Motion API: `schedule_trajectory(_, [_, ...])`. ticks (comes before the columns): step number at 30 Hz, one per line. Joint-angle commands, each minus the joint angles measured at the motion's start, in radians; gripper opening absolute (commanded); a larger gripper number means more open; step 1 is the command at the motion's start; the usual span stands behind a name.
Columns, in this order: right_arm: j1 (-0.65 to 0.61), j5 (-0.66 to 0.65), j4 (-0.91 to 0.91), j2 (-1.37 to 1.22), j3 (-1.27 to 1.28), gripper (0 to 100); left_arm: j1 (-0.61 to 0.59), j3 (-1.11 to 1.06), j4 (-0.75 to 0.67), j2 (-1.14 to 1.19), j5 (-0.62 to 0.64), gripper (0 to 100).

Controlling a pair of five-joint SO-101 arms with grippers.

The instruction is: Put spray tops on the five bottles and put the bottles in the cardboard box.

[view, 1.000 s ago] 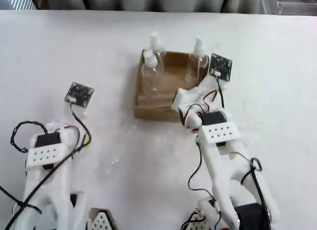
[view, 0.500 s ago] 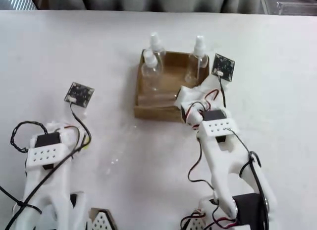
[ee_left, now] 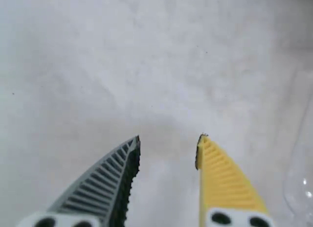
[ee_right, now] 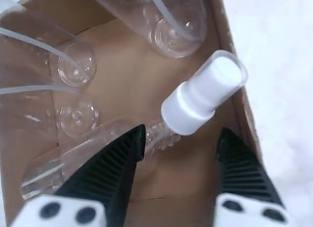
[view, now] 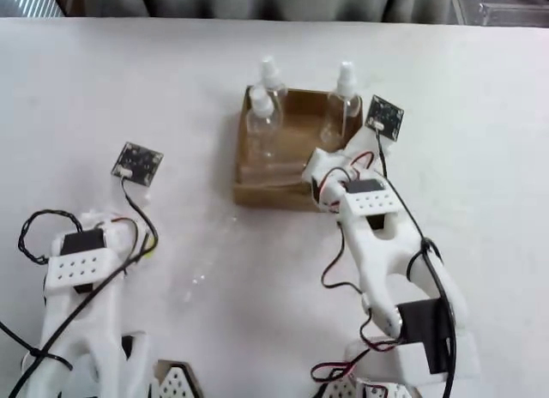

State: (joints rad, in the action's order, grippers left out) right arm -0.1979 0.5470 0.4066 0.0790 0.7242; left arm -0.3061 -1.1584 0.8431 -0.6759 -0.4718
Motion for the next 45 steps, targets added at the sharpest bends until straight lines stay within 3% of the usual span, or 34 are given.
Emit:
schedule_trajectory(1, [0.035, 0.002, -0.018, -0.025, -0.084, 20.9, -0.001, 0.006, -0.008, 0.001, 0.005, 19])
schedule_trajectory(8, [0.035, -0.002, -0.018, -0.068, -0.114, 19.3, -0.001, 0.006, -0.008, 0.001, 0.005, 19])
schedule_trajectory(15, [0.031, -0.124, -0.018, -0.045, -0.112, 1.2, -0.001, 0.006, -0.008, -0.001, 0.003, 19])
schedule_trajectory(28, [0.035, -0.126, -0.007, -0.042, -0.107, 1.6, -0.001, 0.006, -0.014, 0.001, 0.003, 19])
schedule_trajectory(35, [0.035, -0.126, 0.119, 0.085, -0.109, 1.7, -0.001, 0.006, -0.014, 0.002, 0.003, 19])
schedule_trajectory(45, [0.028, -0.126, 0.213, 0.113, -0.117, 9.1, -0.001, 0.006, -0.014, 0.002, 0.003, 19])
